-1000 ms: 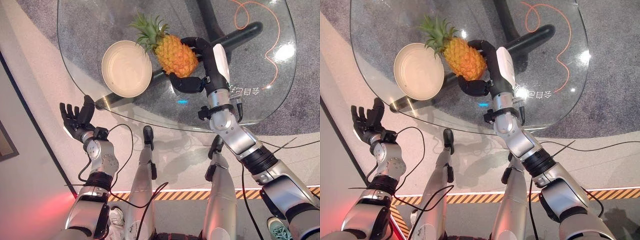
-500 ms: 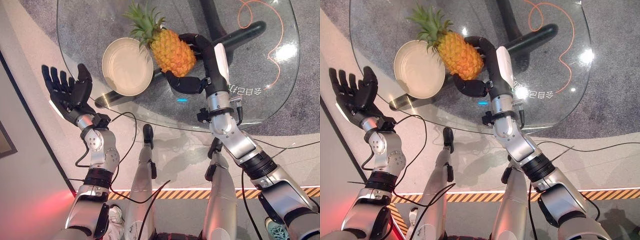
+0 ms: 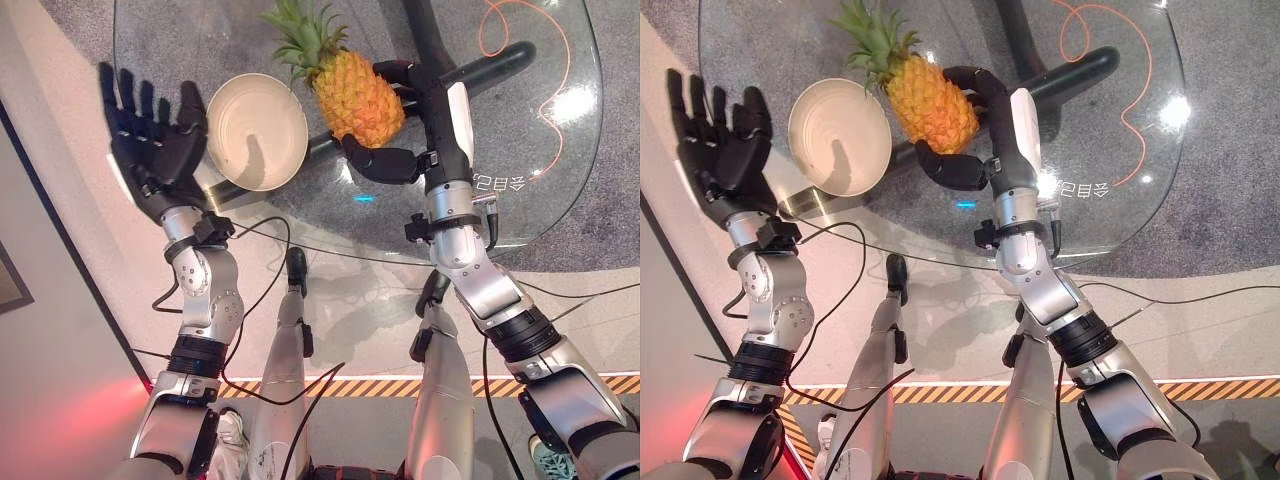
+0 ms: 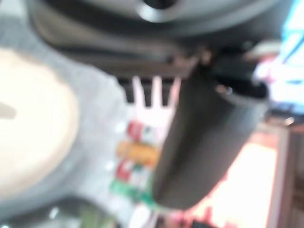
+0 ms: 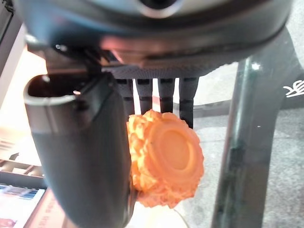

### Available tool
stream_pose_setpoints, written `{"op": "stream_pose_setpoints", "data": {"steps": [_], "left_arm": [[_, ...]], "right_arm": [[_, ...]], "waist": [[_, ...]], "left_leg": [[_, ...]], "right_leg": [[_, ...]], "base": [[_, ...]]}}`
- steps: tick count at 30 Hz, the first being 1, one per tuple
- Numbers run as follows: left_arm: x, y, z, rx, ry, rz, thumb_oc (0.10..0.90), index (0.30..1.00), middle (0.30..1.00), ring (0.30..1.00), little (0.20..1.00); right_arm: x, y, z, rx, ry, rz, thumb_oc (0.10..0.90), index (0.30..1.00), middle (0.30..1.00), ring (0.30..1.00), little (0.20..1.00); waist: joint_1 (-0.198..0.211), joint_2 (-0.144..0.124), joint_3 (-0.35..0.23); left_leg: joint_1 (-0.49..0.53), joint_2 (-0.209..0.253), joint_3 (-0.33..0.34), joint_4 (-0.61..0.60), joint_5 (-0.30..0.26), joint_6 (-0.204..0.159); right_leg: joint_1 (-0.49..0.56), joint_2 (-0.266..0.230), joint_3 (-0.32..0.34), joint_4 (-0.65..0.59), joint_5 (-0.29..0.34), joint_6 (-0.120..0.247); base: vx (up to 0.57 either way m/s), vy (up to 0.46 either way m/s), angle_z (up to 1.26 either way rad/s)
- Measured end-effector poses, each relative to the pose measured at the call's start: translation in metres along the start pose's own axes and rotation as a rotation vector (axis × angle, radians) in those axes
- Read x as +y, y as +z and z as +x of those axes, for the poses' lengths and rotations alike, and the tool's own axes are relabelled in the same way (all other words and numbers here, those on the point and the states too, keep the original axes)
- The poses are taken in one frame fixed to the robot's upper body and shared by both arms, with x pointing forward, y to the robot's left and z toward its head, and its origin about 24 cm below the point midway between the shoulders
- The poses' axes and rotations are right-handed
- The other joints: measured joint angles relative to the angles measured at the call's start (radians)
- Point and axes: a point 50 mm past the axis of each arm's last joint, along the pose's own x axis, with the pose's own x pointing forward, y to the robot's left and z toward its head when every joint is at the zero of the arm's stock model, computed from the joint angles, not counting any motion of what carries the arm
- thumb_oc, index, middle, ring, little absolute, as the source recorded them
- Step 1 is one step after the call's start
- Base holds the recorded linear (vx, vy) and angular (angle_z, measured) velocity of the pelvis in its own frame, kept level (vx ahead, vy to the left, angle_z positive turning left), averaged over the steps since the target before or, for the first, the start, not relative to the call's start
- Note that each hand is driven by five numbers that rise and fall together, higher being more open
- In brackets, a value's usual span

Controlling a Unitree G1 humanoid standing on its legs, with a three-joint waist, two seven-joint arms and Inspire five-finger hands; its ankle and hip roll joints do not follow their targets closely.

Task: Pick up the fruit to the plate

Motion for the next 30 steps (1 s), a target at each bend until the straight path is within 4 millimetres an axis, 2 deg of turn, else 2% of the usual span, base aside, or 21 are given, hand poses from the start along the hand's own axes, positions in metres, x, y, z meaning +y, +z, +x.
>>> {"op": "stream_pose_setpoints", "data": {"steps": [8, 17, 30], "left_arm": [[-0.01, -0.012, -0.002, 0.156, -0.092, -0.155, 0.8, 0.9, 0.9, 0.9, 0.9], [-0.02, -0.021, -0.005, 0.25, -0.159, -0.205, 0.8, 0.9, 0.9, 0.9, 0.9], [-0.022, -0.022, -0.004, 0.276, -0.152, -0.299, 0.8, 0.9, 0.9, 0.9, 0.9]], "right_arm": [[-0.002, 0.002, 0.001, -0.017, 0.012, 0.009, 0.1, 0.3, 0.3, 0.3, 0.2], [-0.002, 0.003, 0.001, -0.027, 0.025, 0.013, 0.1, 0.3, 0.3, 0.3, 0.2], [0.001, 0.008, 0.001, -0.05, 0.069, 0.022, 0.1, 0.3, 0.3, 0.3, 0.2]], "waist": [[-0.002, 0.0, 0.0], [-0.002, 0.0, 0.0], [-0.004, 0.0, 0.0]], "left_leg": [[0.0, -0.002, 0.0, 0.0, 0.0, 0.0], [0.0, -0.004, 0.0, 0.0, 0.0, 0.0], [0.0, -0.007, 0.001, -0.003, 0.0, 0.001]], "right_leg": [[0.0, -0.002, 0.0, 0.0, 0.0, 0.001], [0.0, -0.004, 0.0, 0.0, -0.001, 0.002], [-0.003, -0.007, 0.001, 0.0, -0.002, 0.003]], "base": [[0.0, 0.0, 0.0], [0.0, 0.0, 0.0], [0.0, 0.0, 0.0]]}}
